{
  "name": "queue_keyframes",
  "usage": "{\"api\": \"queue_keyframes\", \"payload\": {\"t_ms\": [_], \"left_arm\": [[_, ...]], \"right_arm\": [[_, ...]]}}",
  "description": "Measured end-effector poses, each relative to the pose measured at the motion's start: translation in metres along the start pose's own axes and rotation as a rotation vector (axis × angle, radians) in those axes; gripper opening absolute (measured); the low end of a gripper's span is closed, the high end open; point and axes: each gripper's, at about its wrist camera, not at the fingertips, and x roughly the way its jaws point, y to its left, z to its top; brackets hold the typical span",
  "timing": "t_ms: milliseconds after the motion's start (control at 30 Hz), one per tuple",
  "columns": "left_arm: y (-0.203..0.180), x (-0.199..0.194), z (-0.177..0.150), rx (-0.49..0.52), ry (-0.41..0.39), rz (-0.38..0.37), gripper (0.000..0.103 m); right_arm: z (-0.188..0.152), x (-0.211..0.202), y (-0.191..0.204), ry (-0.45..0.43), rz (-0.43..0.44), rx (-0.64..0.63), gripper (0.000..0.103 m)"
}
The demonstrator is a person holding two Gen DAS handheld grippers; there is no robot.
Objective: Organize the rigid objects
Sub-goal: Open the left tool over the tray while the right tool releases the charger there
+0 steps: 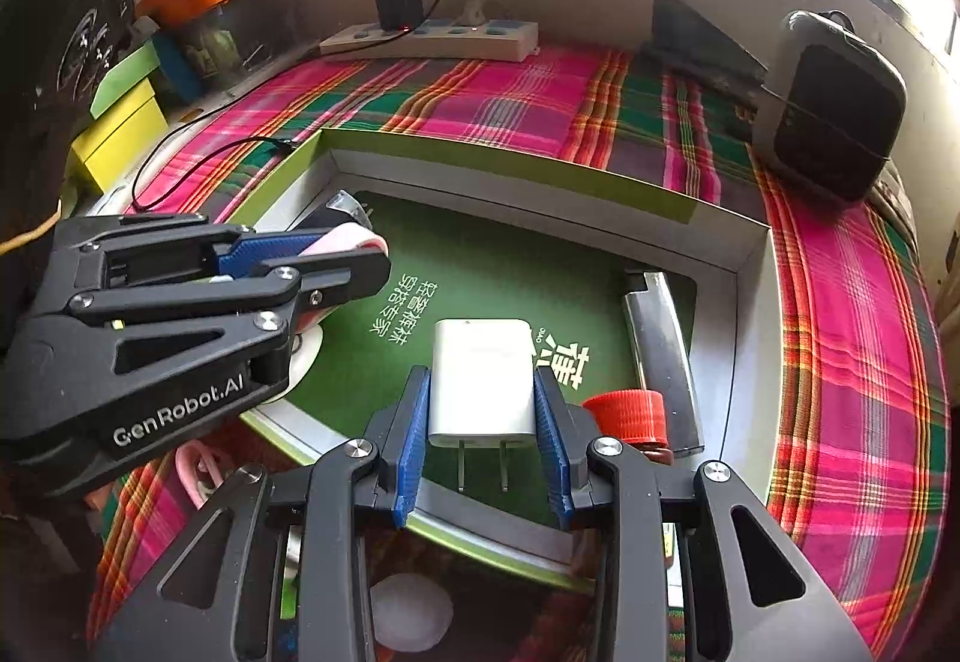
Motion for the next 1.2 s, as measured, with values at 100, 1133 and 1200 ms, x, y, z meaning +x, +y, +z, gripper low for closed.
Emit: {"api": "queue_keyframes", "payload": {"t_ms": [100,1133,1200], "left_arm": [[-0.001,0.001,-0.001,0.001,0.000,0.000,0.017],[-0.002,-0.002,-0.005,-0.008,0.003,-0.013,0.030],[-0.003,-0.004,-0.005,-0.006,0.000,-0.010,0.032]], "right_arm": [[0.000,0.001,-0.001,-0.001,-0.001,0.002,0.035],[0.000,-0.001,-0.006,-0.024,0.001,0.029,0.037],[-0.001,-0.002,-0.006,-0.026,0.001,0.034,0.041]]}}
